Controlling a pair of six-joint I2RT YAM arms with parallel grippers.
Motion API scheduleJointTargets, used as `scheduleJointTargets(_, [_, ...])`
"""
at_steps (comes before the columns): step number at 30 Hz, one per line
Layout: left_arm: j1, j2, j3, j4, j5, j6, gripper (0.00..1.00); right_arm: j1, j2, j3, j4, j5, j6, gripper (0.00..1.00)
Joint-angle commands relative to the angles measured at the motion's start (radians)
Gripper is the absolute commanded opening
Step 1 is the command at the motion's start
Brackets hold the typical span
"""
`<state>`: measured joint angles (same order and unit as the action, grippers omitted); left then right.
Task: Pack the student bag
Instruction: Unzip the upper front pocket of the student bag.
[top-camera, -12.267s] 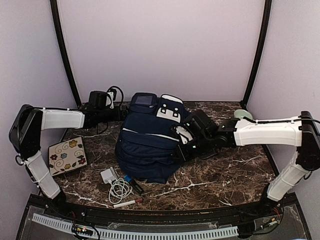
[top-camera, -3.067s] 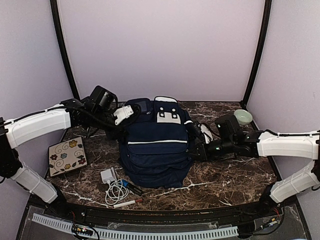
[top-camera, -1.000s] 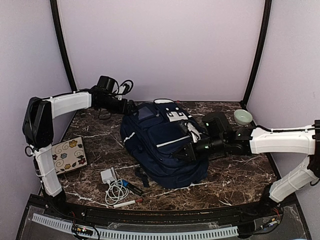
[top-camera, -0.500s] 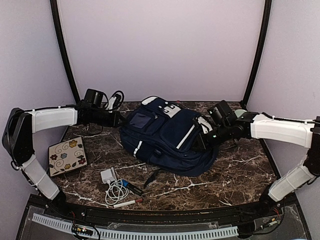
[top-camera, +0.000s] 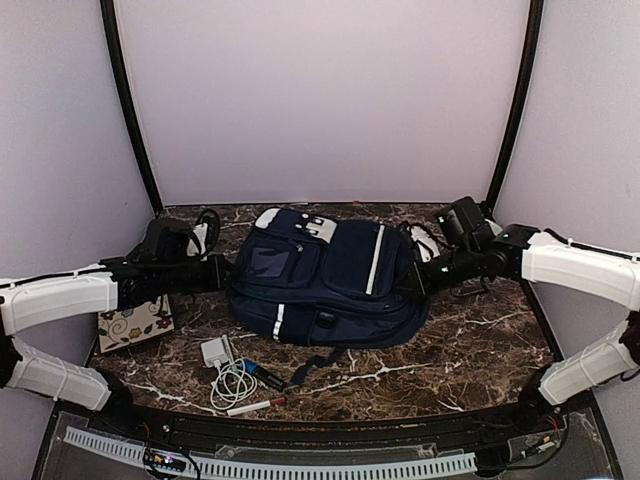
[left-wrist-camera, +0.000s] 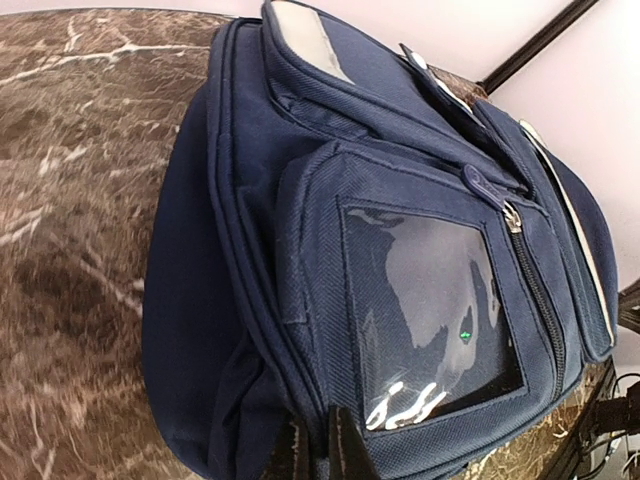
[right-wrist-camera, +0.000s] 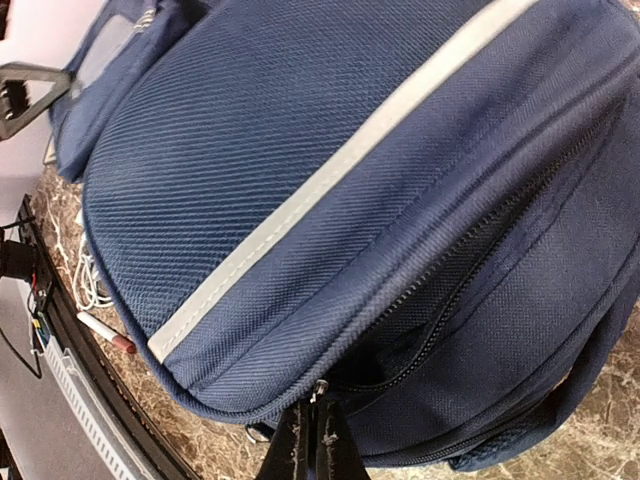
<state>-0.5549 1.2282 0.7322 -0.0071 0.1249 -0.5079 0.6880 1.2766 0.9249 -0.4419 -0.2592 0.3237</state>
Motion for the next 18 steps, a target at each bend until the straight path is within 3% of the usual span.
scheduleJointTargets(1, [-0.120,-0.138,-0.109,0.035,-0.072,-0.116,0.00,-0.011,0.080,0.131,0.075,-0.035,-0.054,0.00])
scheduleJointTargets(4, [-0.189,-0.163,-0.140,0.090,-0.063,-0.061,0.02,-0.011,0.124,0.194,0.049,-0.042,-0.085,0.00])
scheduleJointTargets(7, [-0.221,-0.203,-0.093,0.021,-0.126,0.078,0.53,-0.012,0.146,0.221,0.011,-0.030,-0.104,0.00])
scheduleJointTargets(10, [-0.265,-0.314,-0.079,0.035,-0.292,0.360,0.72,-0.018,0.146,0.195,-0.020,-0.026,-0.124,0.00])
scheduleJointTargets(11, [-0.268,-0.343,-0.081,0.067,-0.310,0.458,0.83,-0.022,0.144,0.177,-0.021,-0.032,-0.126,0.00])
scheduleJointTargets(12, [-0.271,-0.367,-0.079,0.105,-0.304,0.545,0.85,-0.026,0.144,0.160,-0.019,-0.044,-0.125,0.00])
scheduleJointTargets(15, [-0.289,-0.354,-0.037,0.125,-0.214,0.761,0.80,-0.034,0.150,0.127,-0.012,-0.068,-0.114,0.00])
scheduleJointTargets(18, [-0.340,-0.213,0.046,0.085,-0.093,0.919,0.78,-0.037,0.161,0.113,-0.001,-0.076,-0.109,0.00])
